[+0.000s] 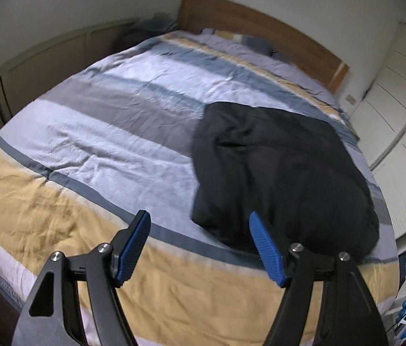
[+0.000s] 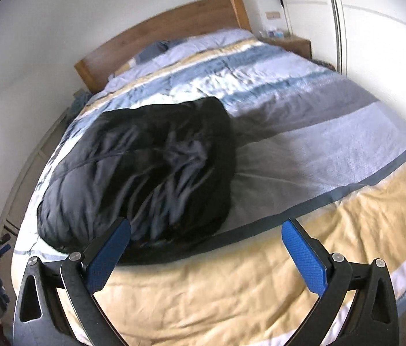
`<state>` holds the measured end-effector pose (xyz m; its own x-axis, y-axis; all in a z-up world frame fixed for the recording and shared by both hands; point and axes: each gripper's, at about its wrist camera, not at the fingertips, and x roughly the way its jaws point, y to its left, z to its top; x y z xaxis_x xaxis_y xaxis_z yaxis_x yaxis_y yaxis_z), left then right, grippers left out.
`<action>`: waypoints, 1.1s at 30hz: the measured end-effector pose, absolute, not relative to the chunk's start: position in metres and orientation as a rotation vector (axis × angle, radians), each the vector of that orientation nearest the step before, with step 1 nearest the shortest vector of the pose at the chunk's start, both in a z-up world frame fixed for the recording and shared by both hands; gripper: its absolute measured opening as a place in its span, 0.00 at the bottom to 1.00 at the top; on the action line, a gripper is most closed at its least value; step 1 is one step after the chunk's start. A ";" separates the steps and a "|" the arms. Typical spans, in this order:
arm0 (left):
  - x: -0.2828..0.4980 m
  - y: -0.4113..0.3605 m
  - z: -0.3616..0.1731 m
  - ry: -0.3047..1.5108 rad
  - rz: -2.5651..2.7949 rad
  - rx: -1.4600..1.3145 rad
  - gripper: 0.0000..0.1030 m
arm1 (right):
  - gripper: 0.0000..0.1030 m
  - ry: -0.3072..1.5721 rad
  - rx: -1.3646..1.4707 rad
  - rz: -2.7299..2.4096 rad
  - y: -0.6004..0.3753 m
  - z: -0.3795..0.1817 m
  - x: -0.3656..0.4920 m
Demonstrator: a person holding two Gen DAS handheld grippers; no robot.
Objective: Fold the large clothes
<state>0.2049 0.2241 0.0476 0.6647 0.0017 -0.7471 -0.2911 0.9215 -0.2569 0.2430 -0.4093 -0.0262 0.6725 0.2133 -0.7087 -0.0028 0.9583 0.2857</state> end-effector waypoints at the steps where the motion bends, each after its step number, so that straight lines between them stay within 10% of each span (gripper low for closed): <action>1: 0.196 0.213 0.053 0.819 0.157 -0.362 0.68 | 1.00 0.812 0.262 0.133 -0.402 -0.022 0.234; 33: 0.020 0.018 0.132 0.483 0.161 0.027 0.68 | 1.00 0.500 0.092 0.148 -0.306 0.016 0.042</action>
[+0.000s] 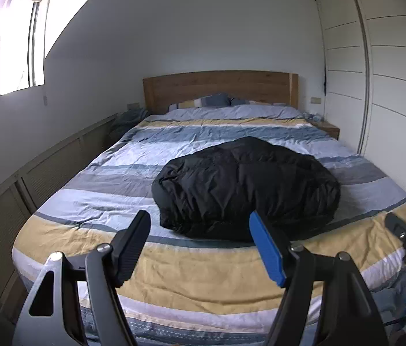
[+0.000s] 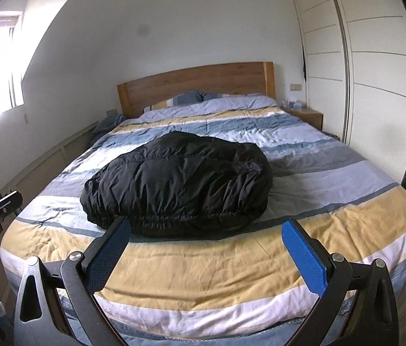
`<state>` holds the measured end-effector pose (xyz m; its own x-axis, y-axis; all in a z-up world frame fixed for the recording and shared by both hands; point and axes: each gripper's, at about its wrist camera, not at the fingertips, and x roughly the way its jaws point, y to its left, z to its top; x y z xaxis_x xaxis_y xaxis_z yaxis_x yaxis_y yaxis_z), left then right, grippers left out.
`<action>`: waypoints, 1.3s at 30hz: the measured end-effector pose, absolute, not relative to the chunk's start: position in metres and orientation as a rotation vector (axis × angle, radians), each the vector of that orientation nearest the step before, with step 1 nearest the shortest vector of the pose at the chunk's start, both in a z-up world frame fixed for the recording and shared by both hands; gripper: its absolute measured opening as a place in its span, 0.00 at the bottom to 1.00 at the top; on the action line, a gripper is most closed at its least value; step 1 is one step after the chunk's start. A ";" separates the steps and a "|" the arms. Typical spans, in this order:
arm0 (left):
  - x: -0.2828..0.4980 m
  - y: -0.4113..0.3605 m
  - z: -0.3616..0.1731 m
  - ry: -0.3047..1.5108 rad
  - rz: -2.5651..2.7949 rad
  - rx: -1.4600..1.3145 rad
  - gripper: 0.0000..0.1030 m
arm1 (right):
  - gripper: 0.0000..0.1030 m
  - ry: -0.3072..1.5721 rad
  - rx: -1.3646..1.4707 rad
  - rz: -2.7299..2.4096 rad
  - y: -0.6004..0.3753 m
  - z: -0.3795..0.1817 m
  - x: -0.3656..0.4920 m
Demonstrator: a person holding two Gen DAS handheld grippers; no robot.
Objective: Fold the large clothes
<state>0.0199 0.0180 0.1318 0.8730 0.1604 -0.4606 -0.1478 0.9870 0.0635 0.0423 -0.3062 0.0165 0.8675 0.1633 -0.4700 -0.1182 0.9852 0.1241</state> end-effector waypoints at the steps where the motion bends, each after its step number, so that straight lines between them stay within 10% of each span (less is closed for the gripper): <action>1: 0.017 0.017 0.134 0.475 0.157 0.027 0.68 | 1.00 0.494 0.094 0.149 -0.306 0.016 0.040; 39: 0.021 0.027 0.118 0.491 0.123 0.017 0.68 | 1.00 0.434 0.026 0.136 -0.285 0.019 0.038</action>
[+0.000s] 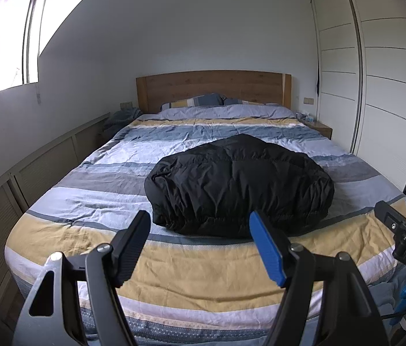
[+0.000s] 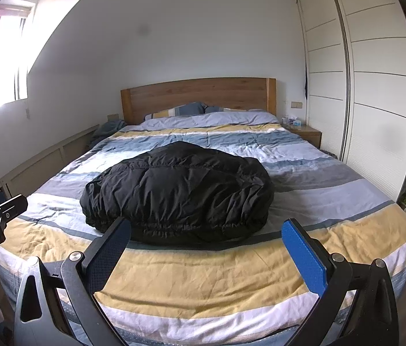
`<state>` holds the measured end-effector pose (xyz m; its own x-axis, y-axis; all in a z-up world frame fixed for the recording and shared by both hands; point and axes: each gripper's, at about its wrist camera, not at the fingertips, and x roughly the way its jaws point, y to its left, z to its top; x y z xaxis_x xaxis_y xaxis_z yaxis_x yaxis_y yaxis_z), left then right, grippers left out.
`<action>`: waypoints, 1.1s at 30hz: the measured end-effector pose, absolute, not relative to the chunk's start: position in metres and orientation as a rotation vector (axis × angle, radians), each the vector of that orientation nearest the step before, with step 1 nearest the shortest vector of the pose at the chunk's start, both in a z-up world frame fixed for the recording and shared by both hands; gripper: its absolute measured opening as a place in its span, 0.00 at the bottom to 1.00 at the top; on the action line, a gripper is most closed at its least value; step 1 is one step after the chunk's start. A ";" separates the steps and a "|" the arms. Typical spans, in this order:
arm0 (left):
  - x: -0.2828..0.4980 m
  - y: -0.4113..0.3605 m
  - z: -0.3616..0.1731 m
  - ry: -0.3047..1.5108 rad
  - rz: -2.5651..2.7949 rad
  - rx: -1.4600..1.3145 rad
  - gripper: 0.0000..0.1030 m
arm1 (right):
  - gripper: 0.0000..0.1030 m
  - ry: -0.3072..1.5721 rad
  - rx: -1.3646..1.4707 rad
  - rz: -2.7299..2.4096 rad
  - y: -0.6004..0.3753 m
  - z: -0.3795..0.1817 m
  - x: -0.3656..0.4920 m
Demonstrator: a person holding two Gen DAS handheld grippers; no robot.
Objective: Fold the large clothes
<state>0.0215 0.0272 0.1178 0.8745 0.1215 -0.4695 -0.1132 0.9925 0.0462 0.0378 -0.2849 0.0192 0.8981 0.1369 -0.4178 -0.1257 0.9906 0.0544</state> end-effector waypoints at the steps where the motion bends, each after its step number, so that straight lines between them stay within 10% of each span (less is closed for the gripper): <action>1: 0.024 0.028 0.116 0.496 0.123 0.018 0.68 | 1.00 0.438 0.026 0.136 -0.284 0.019 0.040; 33: 0.068 0.037 0.085 0.593 0.109 0.015 0.68 | 1.00 0.493 0.002 0.131 -0.278 -0.003 0.072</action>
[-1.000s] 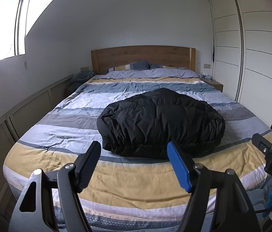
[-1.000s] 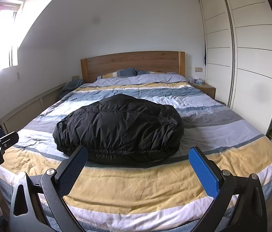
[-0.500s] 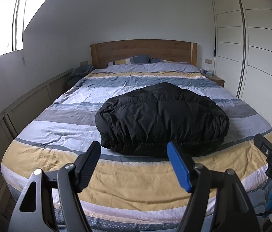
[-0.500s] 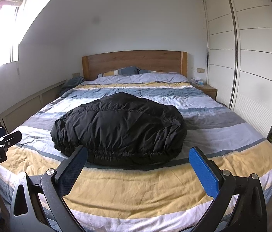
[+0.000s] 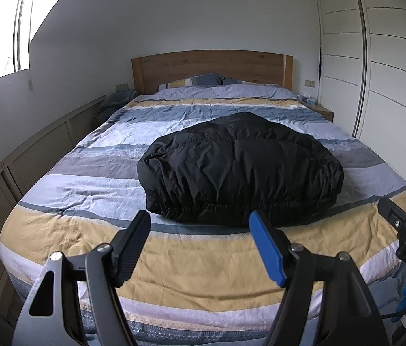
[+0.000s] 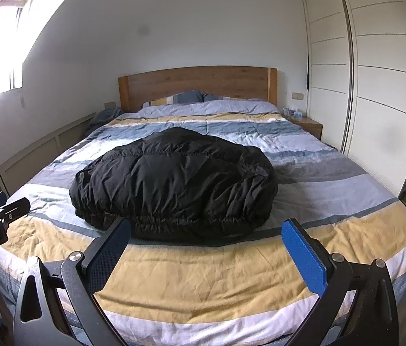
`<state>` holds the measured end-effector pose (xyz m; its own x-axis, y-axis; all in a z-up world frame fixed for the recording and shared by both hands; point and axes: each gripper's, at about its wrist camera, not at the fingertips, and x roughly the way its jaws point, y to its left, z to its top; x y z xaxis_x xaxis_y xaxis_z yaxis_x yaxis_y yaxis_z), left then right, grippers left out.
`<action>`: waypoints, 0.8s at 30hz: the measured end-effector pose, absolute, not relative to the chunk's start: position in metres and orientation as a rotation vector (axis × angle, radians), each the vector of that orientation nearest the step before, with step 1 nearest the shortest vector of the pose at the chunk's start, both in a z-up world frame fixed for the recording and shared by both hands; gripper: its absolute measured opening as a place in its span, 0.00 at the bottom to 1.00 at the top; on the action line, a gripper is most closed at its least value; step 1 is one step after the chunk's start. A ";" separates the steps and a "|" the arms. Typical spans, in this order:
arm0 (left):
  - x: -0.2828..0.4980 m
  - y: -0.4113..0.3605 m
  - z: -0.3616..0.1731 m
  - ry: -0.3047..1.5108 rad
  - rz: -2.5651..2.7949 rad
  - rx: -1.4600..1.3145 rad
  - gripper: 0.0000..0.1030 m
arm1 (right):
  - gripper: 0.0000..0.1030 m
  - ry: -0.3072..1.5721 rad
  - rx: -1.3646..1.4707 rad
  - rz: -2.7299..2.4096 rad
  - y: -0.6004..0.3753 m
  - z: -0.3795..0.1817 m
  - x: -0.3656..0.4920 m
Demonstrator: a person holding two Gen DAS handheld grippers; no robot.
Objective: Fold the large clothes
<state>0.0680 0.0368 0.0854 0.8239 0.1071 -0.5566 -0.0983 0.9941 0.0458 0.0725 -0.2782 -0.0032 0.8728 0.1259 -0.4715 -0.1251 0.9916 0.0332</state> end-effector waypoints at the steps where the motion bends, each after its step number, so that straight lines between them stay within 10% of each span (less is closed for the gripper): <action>1: 0.069 0.036 0.085 0.595 0.109 0.018 0.68 | 1.00 0.497 0.001 0.132 -0.278 -0.004 0.073; 24: 0.073 0.029 0.075 0.621 0.102 0.034 0.68 | 1.00 0.532 0.012 0.128 -0.286 -0.017 0.081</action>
